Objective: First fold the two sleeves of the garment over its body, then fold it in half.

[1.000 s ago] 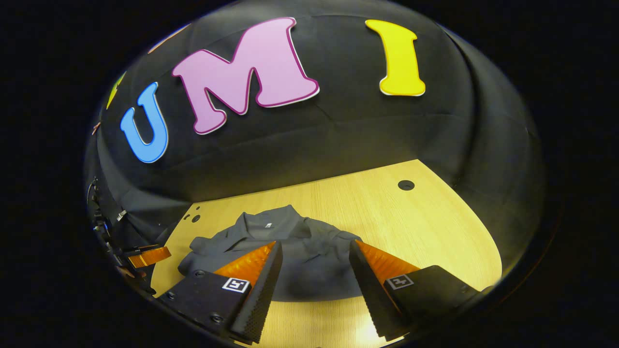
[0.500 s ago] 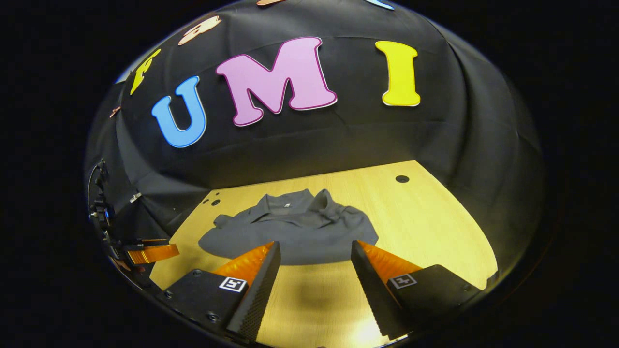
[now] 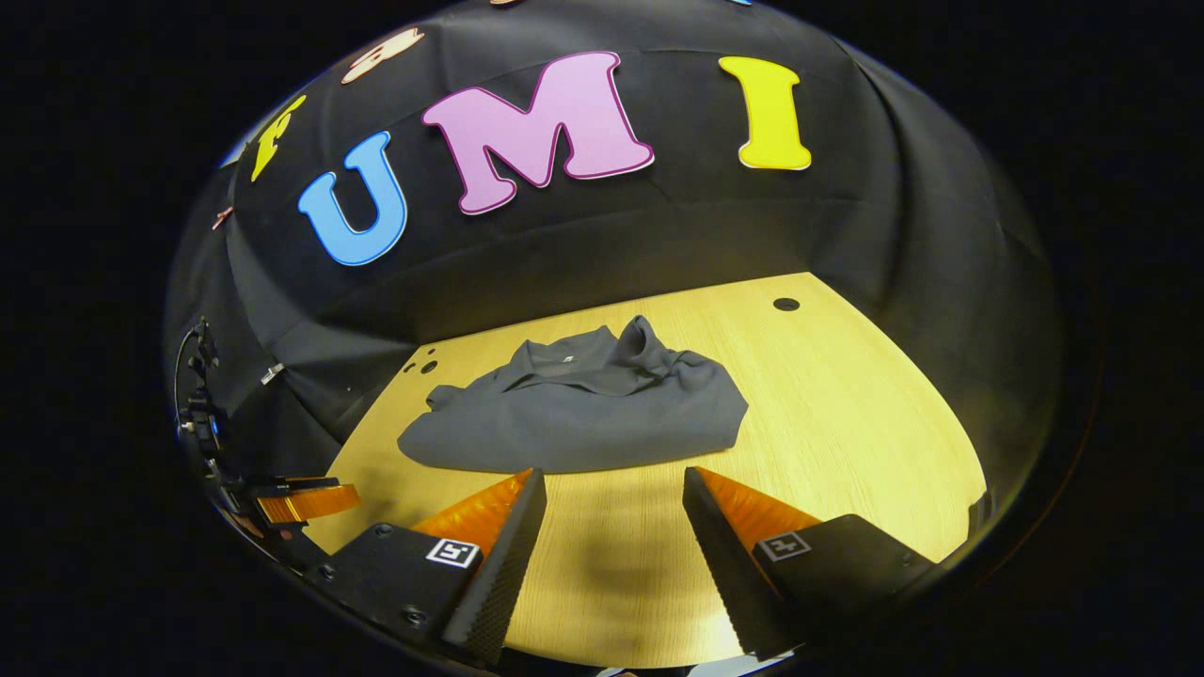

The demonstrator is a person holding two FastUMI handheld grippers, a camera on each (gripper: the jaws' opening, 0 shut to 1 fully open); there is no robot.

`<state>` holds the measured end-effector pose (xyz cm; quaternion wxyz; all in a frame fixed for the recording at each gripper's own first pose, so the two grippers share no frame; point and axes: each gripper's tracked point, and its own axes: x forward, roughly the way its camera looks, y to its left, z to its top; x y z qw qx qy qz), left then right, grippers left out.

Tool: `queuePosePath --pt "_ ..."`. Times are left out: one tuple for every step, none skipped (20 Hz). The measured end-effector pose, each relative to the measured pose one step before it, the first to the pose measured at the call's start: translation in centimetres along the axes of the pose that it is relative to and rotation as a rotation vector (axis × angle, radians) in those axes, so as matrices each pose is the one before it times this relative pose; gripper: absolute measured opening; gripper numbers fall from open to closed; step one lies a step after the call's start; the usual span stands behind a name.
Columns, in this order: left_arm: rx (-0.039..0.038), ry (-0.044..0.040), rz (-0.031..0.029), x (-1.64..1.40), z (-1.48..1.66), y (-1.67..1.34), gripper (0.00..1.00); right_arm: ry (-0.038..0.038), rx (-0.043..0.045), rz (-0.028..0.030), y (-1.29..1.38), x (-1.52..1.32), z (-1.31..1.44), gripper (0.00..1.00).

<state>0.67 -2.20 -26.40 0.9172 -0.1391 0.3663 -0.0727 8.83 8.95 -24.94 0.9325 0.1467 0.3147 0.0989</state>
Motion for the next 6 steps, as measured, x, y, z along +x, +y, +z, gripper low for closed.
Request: queuePosePath --pt "-0.00081 -0.00623 0.00172 -0.020 0.007 0.140 0.94 0.00527 -0.00421 -0.00931 -0.221 -0.052 -0.171 0.91" --pt "-0.00192 -0.00317 0.00369 -0.041 0.158 0.151 0.94 0.00381 0.00219 0.00173 0.002 -0.098 -0.143 0.92" --pt "0.00080 -0.00051 0.00703 0.061 -0.075 0.143 0.94 0.00109 0.00502 0.00598 0.259 0.089 0.015 0.92" --pt "0.00031 0.00054 0.00057 0.036 -0.029 0.094 0.94 0.00405 0.00131 -0.00148 0.018 0.063 -0.072 0.94" --pt "-0.00011 0.00024 -0.00142 0.213 -0.009 -0.144 0.94 0.00041 0.00096 0.00155 0.080 0.100 0.022 0.95" --pt "0.00323 0.00048 0.00418 -0.038 0.051 0.020 0.94 0.00046 0.00421 0.00221 0.008 0.040 0.058 0.97"
